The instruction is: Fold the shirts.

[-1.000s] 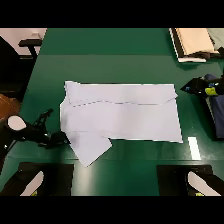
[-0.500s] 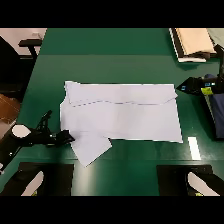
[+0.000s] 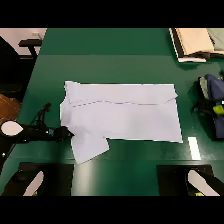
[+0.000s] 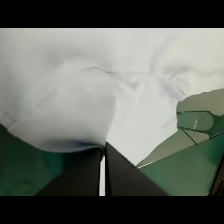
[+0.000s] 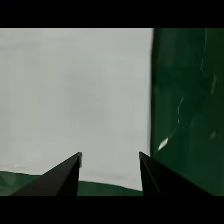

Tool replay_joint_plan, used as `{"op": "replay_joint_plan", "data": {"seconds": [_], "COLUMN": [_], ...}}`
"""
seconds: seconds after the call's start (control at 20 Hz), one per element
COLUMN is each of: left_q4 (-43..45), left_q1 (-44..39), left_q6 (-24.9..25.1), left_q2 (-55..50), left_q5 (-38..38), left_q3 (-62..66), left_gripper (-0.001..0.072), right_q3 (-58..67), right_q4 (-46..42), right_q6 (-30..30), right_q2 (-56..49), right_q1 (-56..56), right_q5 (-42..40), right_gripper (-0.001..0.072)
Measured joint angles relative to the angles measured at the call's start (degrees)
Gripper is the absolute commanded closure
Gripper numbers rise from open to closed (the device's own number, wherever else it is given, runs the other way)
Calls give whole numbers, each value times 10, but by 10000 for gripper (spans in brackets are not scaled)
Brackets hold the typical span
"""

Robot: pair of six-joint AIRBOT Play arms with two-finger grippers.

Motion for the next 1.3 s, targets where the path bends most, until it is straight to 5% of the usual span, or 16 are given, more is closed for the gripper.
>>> {"op": "replay_joint_plan", "data": {"seconds": [0.45, 0.5, 0.55, 0.7, 1.3], "left_q4": [19, 20, 21, 26, 119], "left_q1": [0, 0, 0, 0, 0], "left_q6": [-1, -1, -1, -1, -58], "left_q2": [16, 16, 16, 16, 76], "left_q5": [-26, -26, -27, -44, -200], "left_q3": [43, 43, 44, 48, 127], "left_gripper": [682, 682, 682, 683, 684], "right_q3": [-206, -211, -212, -205, -111], "right_q4": [38, 54, 63, 71, -4], "right_q6": [-17, -19, -22, -33, -38], "right_q2": [-70, -79, -87, -96, 59], "right_q1": [-105, -103, -97, -71, -1], "right_q5": [-39, -40, -48, -72, 25], "right_gripper": [283, 319, 448, 680, 695]}}
